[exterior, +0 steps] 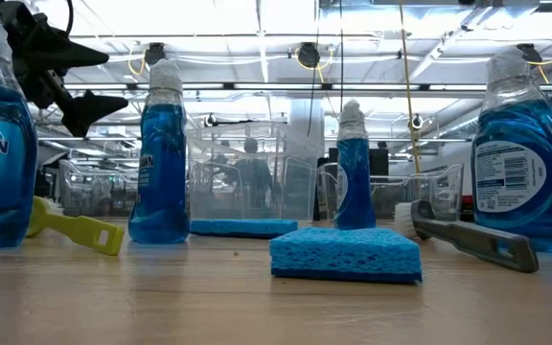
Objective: Pick & Place Kitchen Sink Supplies
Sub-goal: Put the blue dish soap into the right transparent bin
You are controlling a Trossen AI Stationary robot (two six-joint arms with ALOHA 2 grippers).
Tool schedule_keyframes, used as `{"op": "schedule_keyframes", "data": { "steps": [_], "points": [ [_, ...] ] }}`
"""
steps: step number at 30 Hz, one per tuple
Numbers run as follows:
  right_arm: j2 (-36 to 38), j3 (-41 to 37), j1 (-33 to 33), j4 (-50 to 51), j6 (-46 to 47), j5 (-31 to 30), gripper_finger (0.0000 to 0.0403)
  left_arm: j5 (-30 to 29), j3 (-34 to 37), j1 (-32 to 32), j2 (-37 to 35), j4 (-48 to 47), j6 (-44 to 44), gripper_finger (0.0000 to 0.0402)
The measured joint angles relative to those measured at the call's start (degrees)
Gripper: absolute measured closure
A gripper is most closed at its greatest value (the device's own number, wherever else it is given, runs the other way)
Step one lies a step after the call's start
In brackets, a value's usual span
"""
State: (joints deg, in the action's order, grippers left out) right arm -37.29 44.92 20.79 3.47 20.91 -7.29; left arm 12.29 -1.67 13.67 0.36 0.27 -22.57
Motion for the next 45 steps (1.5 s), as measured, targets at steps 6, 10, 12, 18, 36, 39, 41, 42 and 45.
{"op": "schedule_keyframes", "data": {
  "steps": [6, 10, 12, 18, 36, 39, 41, 42, 45],
  "points": [
    [-5.1, 10.2, 0.0, 16.4, 4.5, -0.2, 0.0296, -0.3, 0.0, 0.0, 0.0, 0.0, 0.0, 0.0036],
    [-8.3, 15.6, 0.0, 25.3, 9.5, -0.1, 0.0314, -0.3, 0.0, 0.0, 0.0, 0.0, 0.0, 0.0036],
    [-9.9, 17.9, 0.0, 28.9, 12.1, 0.8, 0.0321, -0.3, 0.0, 0.0, 0.0, 0.0, 0.0, 0.0036],
    [-14.6, 24.6, 0.0, 39.1, 15.9, 1.6, 0.0336, -0.3, 0.0, 0.0, 0.0, 0.0, 0.0, 0.0036],
    [-31.6, 40.8, 0.0, 62.5, 17.6, 6.3, 0.04, -0.4, 0.0, 0.0, 0.0, 0.0, -0.1, 0.0036],
    [-33.8, 41.0, 0.0, 64.4, 20.0, 8.4, 0.04, -0.4, 0.0, 0.0, 0.0, 0.0, 0.0, 0.0036],
    [-34.8, 41.0, 0.0, 66.6, 21.1, 9.0, 0.0398, -0.4, 0.0, 0.0, 0.0, 0.0, 0.7, 0.0036],
    [-35.2, 41.0, 0.0, 67.6, 21.4, 8.8, 0.0396, -0.4, 0.0, 0.0, 0.0, 0.0, 1.3, 0.0036],
    [-35.8, 41.0, -0.1, 70.3, 23.0, 8.7, 0.039, -0.4, 0.0, 0.0, 0.0, 0.0, 3.5, 0.0036]
  ]
}}
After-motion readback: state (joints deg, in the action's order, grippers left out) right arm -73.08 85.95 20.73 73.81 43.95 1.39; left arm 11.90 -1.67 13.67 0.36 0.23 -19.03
